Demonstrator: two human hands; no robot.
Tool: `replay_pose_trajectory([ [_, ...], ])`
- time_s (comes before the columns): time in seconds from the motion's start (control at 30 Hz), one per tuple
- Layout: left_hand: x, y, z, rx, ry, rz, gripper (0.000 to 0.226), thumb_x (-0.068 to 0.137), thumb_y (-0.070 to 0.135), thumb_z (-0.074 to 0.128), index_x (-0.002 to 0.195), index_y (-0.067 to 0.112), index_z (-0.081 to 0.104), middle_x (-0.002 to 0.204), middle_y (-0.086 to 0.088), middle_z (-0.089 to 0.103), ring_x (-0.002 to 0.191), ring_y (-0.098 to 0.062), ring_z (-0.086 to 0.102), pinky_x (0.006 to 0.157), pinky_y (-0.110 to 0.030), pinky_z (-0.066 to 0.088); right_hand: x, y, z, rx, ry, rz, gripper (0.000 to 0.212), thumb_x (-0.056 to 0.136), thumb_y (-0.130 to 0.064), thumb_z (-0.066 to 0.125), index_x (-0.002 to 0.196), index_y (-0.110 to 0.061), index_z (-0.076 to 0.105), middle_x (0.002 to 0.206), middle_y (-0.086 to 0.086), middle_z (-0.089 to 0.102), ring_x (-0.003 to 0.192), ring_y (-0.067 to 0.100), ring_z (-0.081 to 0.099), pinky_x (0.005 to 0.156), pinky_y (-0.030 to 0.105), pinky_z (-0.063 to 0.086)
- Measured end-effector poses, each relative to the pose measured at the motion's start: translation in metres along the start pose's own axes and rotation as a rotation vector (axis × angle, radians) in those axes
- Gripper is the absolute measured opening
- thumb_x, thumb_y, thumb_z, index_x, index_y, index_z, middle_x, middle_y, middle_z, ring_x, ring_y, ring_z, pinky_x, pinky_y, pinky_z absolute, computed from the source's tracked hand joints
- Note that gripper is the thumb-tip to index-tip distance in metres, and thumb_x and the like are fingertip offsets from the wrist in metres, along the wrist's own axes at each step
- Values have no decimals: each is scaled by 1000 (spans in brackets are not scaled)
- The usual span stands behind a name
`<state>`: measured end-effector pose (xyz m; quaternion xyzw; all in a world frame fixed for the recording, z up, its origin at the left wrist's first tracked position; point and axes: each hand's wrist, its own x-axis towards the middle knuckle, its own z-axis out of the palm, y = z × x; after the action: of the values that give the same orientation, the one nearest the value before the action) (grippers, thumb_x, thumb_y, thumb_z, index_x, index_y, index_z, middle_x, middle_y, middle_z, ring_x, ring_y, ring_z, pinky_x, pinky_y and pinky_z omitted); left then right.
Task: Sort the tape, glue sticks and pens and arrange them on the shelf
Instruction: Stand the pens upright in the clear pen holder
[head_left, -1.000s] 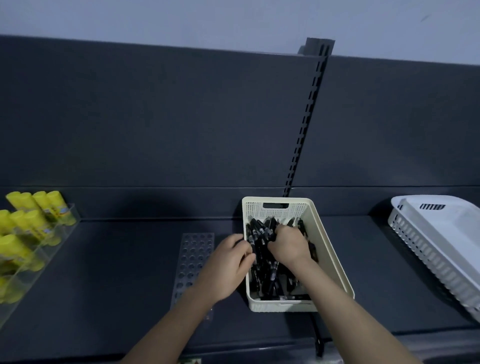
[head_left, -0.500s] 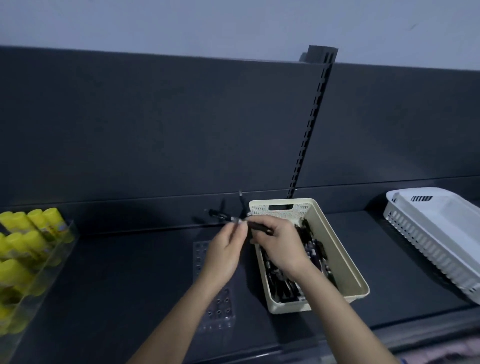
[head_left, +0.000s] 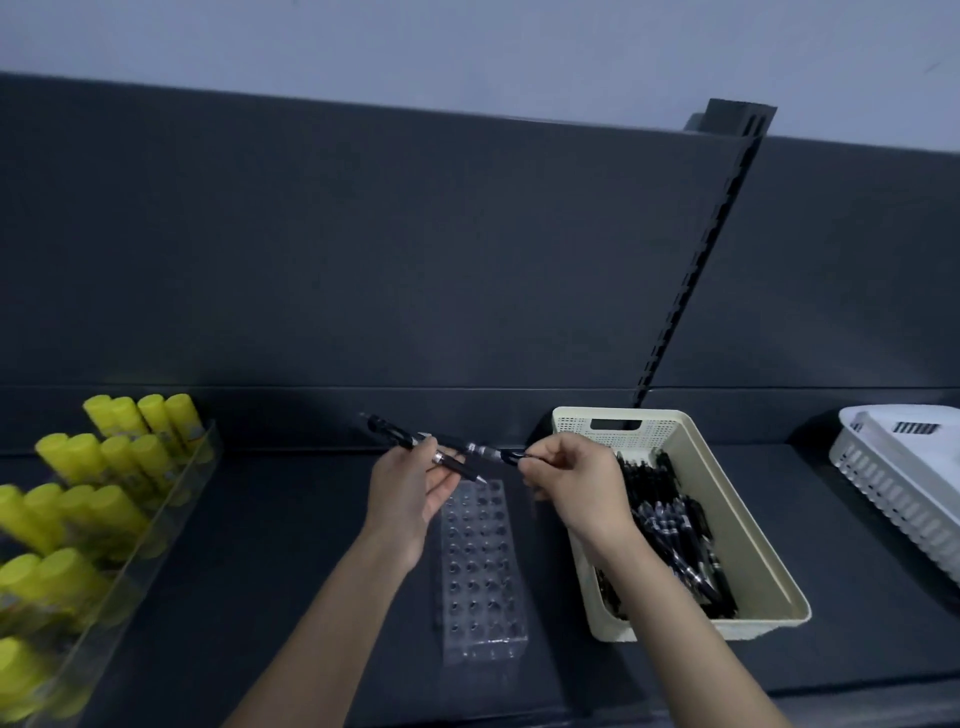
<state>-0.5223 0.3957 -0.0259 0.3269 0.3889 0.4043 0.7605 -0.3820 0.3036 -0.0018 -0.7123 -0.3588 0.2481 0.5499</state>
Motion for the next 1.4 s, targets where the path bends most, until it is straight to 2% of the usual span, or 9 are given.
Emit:
replay_pose_trajectory([
  [0.13, 11, 2, -12, 227, 36, 152, 18, 93, 16, 61, 81, 3, 61, 94, -6, 72, 90, -15, 70, 80, -26, 57, 13, -4, -3, 95, 68, 18, 22, 82, 5, 65, 71, -15, 65, 65, -1, 62, 54, 4, 56, 54, 18, 50],
  [0.33, 29, 6, -17, 674, 47, 380, 10, 86, 6, 66, 86, 16, 64, 81, -4, 64, 89, -20, 67, 82, -31, 55, 32, -9, -4, -37, 144, -60, 21, 77, -4, 73, 75, -21, 62, 73, 0, 64, 66, 18, 61, 69, 37, 55],
  [0.5, 36, 2, -22, 840, -14, 438, 12, 84, 5, 67, 85, 16, 65, 80, 3, 68, 77, -8, 64, 65, -5, 44, 42, -9, -1, -153, 91, -114, 19, 76, -11, 76, 76, -24, 62, 74, 2, 63, 75, 29, 64, 76, 44, 54],
  [0.63, 39, 0, -21, 922, -85, 429, 10, 86, 9, 67, 88, 18, 65, 83, 5, 67, 80, -2, 63, 64, -3, 42, 48, -8, 8, -291, 22, -214, 19, 77, -11, 74, 79, -25, 60, 74, -4, 65, 74, 16, 63, 70, 18, 49],
  [0.7, 41, -1, -21, 1010, -143, 418, 12, 86, 11, 67, 90, 22, 65, 85, 9, 67, 81, 2, 62, 64, -1, 41, 51, -10, 13, -341, -42, -255, 19, 78, -11, 73, 81, -24, 60, 72, -11, 62, 71, 9, 61, 66, 13, 46],
  [0.83, 46, -7, -25, 1166, -251, 445, 12, 86, 9, 67, 89, 21, 66, 87, 13, 68, 85, 2, 64, 74, -11, 47, 56, -10, 24, -432, -141, -305, 16, 79, -10, 72, 86, -21, 63, 74, -9, 61, 71, 10, 59, 67, 18, 44],
  [0.93, 46, -15, -28, 1231, -248, 493, 6, 87, 10, 66, 93, 13, 67, 91, 4, 69, 86, -7, 65, 80, -29, 53, 60, -8, 30, -511, -186, -335, 19, 78, -7, 72, 93, -16, 64, 77, -8, 58, 71, 9, 55, 64, 11, 37],
  [1.07, 47, -21, -30, 1271, -190, 538, 6, 88, 12, 66, 91, 6, 66, 89, -4, 66, 82, -17, 64, 78, -40, 53, 60, -3, 37, -562, -267, -304, 22, 75, -4, 72, 92, -15, 63, 78, -7, 61, 72, 7, 56, 61, 2, 37],
  [1.4, 45, -17, -27, 1333, -181, 524, 7, 87, 15, 67, 86, 9, 65, 86, -2, 64, 80, -17, 62, 73, -35, 51, 55, -5, 44, -659, -339, -330, 12, 80, -3, 66, 88, -12, 67, 82, 1, 68, 74, 13, 60, 60, 10, 37],
])
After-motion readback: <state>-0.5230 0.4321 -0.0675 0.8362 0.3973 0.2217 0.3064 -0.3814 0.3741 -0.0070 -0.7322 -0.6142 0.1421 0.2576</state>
